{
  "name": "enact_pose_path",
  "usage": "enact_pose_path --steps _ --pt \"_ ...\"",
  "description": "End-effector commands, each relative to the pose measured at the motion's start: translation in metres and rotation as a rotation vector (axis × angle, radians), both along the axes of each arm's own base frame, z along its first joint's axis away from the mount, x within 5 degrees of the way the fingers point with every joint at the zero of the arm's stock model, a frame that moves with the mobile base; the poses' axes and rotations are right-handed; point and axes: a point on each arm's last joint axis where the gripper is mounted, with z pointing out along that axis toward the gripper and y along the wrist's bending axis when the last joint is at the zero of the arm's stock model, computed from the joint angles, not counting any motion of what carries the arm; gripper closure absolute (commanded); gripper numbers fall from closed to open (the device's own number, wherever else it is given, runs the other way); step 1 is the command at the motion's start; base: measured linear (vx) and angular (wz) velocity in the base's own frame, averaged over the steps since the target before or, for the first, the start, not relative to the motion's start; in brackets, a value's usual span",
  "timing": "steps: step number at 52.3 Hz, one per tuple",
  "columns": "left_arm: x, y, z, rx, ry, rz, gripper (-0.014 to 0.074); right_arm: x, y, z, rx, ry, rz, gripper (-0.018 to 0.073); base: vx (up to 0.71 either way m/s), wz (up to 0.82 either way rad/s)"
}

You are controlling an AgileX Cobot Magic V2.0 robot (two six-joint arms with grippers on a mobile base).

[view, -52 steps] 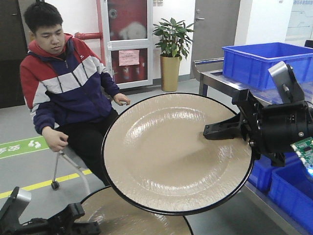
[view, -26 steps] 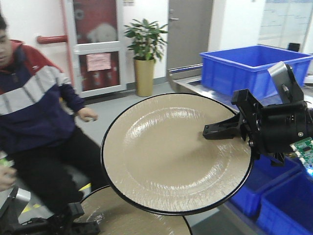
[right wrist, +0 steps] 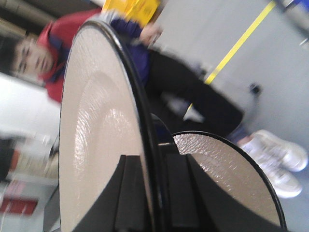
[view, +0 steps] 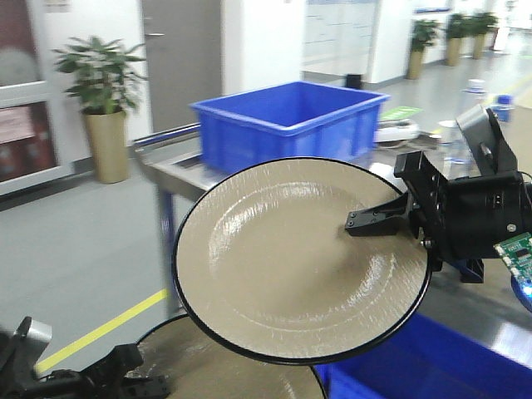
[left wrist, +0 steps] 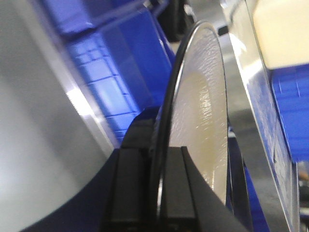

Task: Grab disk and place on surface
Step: 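Turn the base away from the conveyor while holding the plate, then drive toward the steel table beside the cream bin, plate held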

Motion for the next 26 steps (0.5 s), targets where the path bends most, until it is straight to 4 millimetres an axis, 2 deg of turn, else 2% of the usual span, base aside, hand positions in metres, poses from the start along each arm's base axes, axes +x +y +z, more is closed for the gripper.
enact_pose_path --steps 1,15,26 --pt "0.0000 -0.0051 0.0227 -0.143 -0.022 0.010 0.0595 -0.0078 0.0003 0.0318 0.123 -0.087 -0.033 0.0567 0.37 -0.69" --pt "0.0003 -0.0049 0.0223 -0.141 -0.022 0.012 0.0595 -0.0078 0.0003 0.0318 0.123 -0.087 -0.033 0.0567 0.35 -0.63" --pt "0.0016 -0.0040 0.0209 -0.132 -0.018 0.026 0.0595 -0.0075 0.0002 0.0319 0.124 -0.088 -0.036 0.0567 0.25 -0.43"
